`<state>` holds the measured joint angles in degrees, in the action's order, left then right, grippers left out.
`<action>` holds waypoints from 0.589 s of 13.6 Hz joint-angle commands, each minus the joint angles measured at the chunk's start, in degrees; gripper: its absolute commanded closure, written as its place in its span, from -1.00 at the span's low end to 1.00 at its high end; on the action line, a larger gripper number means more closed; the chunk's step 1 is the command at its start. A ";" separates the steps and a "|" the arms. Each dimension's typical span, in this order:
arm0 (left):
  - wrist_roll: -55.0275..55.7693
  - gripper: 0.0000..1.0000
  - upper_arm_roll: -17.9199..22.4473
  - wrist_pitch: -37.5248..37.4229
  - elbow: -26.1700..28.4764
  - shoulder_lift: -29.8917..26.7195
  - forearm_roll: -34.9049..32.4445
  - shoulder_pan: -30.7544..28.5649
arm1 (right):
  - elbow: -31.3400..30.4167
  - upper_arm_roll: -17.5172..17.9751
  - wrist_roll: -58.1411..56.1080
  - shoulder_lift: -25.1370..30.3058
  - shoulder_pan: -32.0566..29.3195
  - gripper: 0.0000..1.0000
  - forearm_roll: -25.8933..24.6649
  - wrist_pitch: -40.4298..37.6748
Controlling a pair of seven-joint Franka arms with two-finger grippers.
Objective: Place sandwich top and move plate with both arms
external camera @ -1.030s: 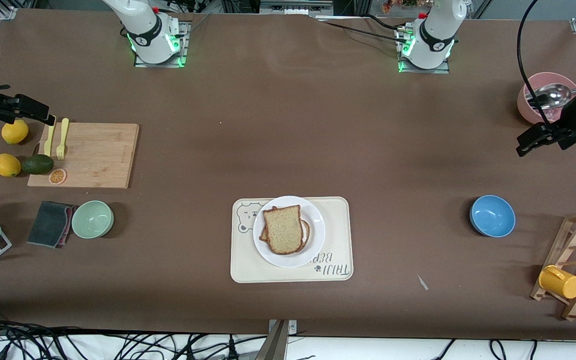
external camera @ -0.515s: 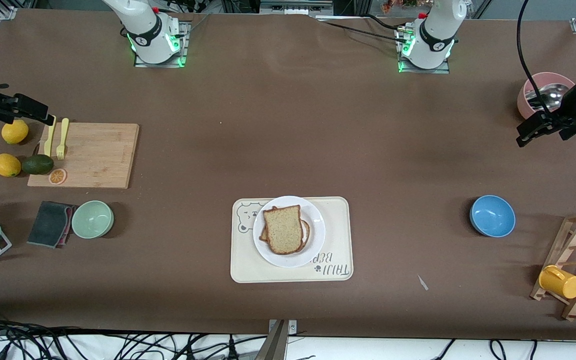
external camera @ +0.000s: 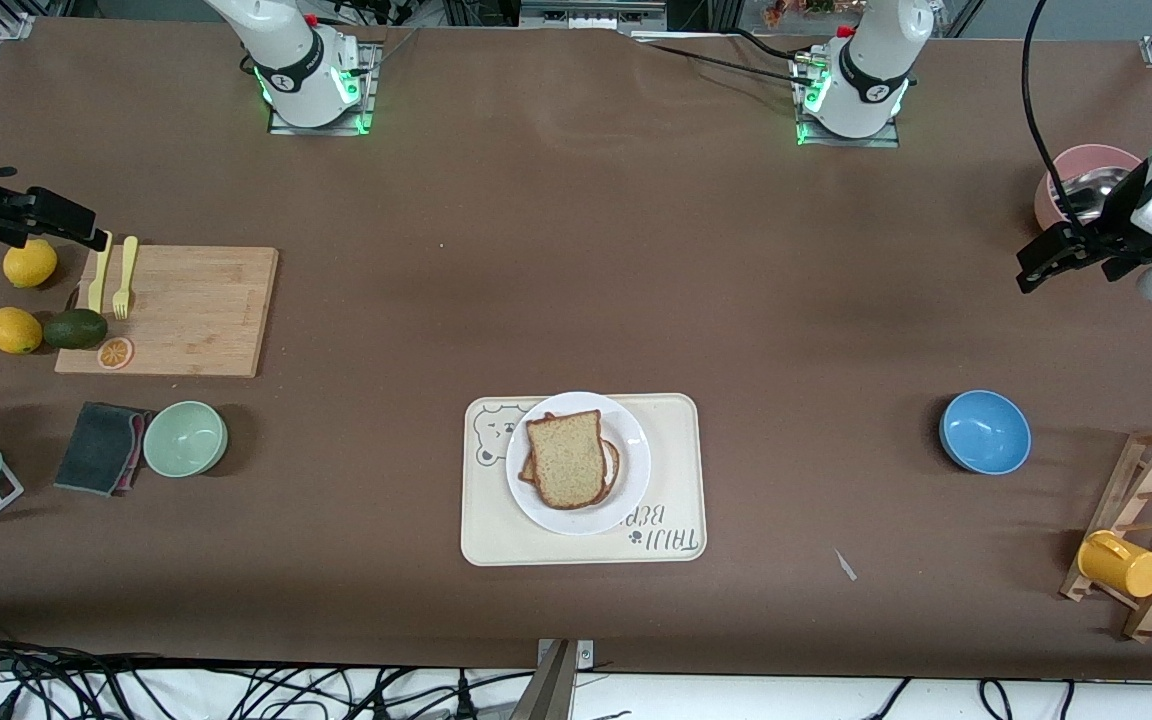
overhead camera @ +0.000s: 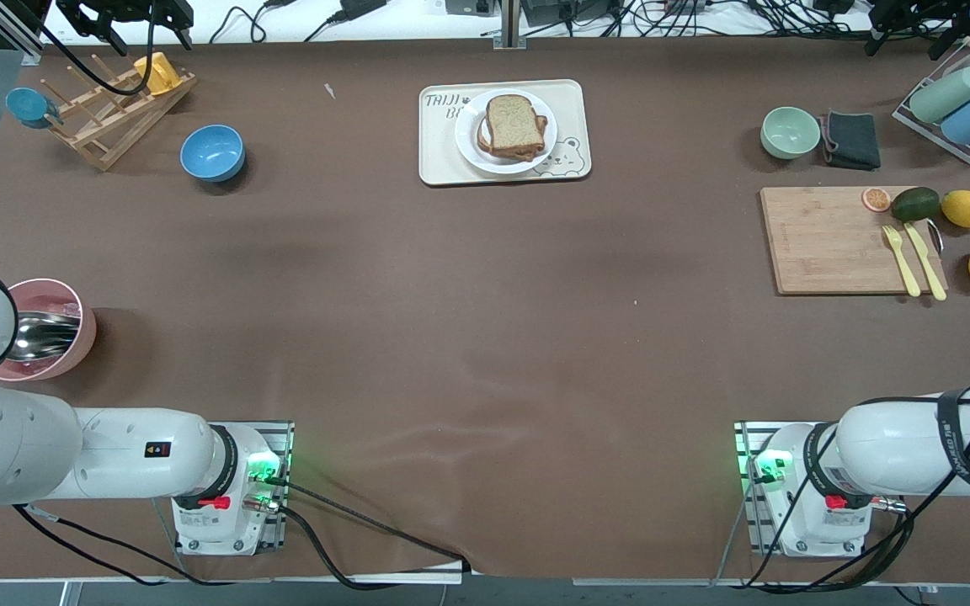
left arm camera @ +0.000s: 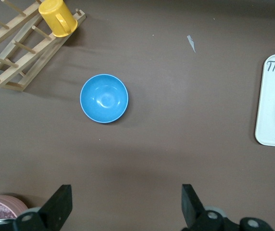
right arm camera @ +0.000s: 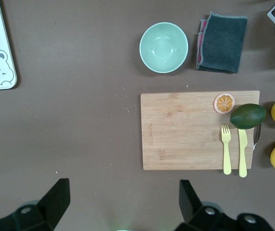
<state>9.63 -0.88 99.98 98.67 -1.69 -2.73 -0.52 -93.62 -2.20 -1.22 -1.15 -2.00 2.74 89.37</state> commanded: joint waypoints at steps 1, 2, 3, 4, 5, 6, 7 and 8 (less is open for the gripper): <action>-0.31 -1.00 1.06 -0.05 0.38 -1.12 1.13 0.26 | 1.25 0.27 -1.06 -0.17 -0.28 -1.00 0.42 -1.22; -0.49 -1.00 1.06 0.04 0.21 -1.12 1.84 0.17 | 1.25 0.27 -1.06 -0.08 -0.28 -1.00 0.42 -1.22; -0.58 -1.00 1.06 -0.05 0.21 -1.12 2.37 0.17 | 1.25 0.27 -1.06 -0.08 -0.28 -1.00 0.42 -1.22; -0.84 -1.00 0.97 -0.13 0.21 -1.21 3.51 0.08 | 1.25 0.27 -1.06 -0.08 -0.28 -1.00 0.42 -1.22; -1.80 -1.00 0.71 -0.22 0.21 -1.21 5.26 0.17 | 1.25 0.27 -1.06 -0.17 -0.28 -1.00 0.42 -1.22; -3.20 -1.00 0.53 -0.57 0.12 -1.29 6.06 0.17 | 1.25 0.27 -1.06 -0.08 -0.28 -1.00 0.42 -1.22; -5.21 -1.00 0.44 -1.88 -0.23 -1.30 6.16 0.17 | 1.25 0.18 -1.06 -0.08 -0.28 -1.00 0.42 -1.22; -5.93 -1.00 0.44 -2.33 -0.23 -1.38 6.16 0.17 | 1.25 0.27 -1.06 -0.17 -0.28 -1.00 0.42 -1.22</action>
<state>6.74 -0.50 99.47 98.62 -2.00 2.06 -0.41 -93.62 -2.19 -1.23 -1.15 -2.00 2.74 89.37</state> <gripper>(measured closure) 0.000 0.000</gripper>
